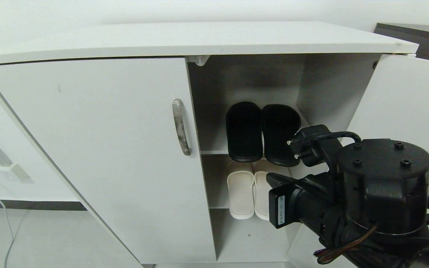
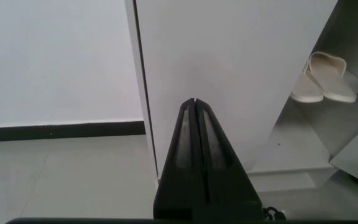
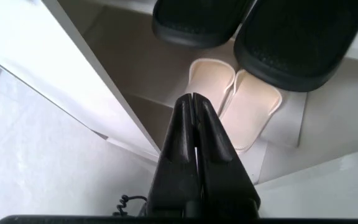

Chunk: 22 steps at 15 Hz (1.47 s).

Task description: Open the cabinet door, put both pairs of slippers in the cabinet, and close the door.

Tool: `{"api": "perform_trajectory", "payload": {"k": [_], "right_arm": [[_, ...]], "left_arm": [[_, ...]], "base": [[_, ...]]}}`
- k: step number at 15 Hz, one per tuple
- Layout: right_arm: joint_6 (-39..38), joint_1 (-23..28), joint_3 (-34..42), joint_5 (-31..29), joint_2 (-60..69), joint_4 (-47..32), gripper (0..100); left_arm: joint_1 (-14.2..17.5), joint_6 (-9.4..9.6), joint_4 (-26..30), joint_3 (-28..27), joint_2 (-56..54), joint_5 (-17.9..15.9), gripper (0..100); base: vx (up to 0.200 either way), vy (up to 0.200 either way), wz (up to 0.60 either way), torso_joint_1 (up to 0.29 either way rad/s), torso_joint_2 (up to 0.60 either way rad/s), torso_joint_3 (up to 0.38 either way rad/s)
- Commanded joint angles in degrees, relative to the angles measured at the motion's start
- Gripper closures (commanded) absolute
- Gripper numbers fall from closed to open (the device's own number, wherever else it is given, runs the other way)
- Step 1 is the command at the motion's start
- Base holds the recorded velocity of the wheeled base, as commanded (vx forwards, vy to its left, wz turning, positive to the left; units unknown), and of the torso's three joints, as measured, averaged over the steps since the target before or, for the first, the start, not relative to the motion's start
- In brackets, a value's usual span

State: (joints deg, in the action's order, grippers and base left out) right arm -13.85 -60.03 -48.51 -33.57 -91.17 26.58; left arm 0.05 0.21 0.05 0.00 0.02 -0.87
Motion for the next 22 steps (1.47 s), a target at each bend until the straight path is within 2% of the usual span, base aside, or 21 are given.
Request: {"api": "perform_trajectory", "payload": {"k": [1, 5, 16, 22], "right_arm": [[0.0, 0.0, 0.1, 0.0, -1.0, 0.0, 100], [-0.1, 0.1, 0.4, 0.0, -1.5, 0.1, 100], [0.0, 0.3, 1.5, -0.1, -2.2, 0.0, 100], [0.4, 2.5, 3.4, 0.5, -3.3, 0.0, 100]], "left_arm": [[0.0, -0.03, 0.0, 0.0, 0.1, 0.0, 100], [0.0, -0.03, 0.0, 0.0, 0.1, 0.0, 100], [0.0, -0.03, 0.0, 0.0, 0.1, 0.0, 100], [0.0, -0.21, 0.0, 0.0, 0.1, 0.1, 100]], "base": [[0.0, 0.0, 0.0, 0.0, 0.0, 0.0], [0.0, 0.0, 0.0, 0.0, 0.0, 0.0], [-0.2, 0.0, 0.0, 0.002, 0.0, 0.004], [-0.2, 0.0, 0.0, 0.002, 0.0, 0.003]]}}
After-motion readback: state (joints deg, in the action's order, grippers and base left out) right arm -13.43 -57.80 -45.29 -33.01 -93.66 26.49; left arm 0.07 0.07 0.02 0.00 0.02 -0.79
